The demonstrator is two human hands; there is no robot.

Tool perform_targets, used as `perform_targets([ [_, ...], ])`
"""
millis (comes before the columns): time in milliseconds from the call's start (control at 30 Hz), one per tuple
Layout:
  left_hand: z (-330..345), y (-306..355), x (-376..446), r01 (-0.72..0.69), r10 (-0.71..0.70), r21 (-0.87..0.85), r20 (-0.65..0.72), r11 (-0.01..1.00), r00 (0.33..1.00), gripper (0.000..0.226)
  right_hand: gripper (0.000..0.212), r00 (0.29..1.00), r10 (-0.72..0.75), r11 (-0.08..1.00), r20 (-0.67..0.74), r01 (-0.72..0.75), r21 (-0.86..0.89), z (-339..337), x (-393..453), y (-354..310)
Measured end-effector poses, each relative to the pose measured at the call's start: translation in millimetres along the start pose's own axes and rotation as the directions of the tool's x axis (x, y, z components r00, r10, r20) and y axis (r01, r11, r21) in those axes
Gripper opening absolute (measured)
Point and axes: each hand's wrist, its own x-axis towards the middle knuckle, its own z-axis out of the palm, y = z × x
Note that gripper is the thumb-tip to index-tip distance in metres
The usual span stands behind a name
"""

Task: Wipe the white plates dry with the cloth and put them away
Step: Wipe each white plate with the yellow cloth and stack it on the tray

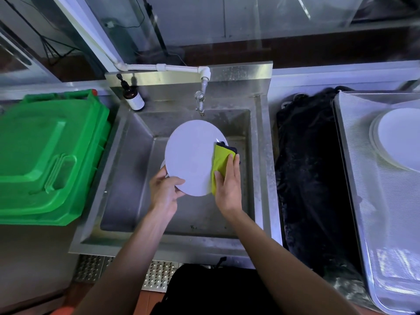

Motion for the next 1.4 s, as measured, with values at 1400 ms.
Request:
perform_targets([
  [1400,16,34,42,-0.322,0.079,0.706,0.355,0.631,0.932,0.041,0.045,0.943,-0.317,0.945,-0.1,0.305,-0.119,-64,45,-20],
])
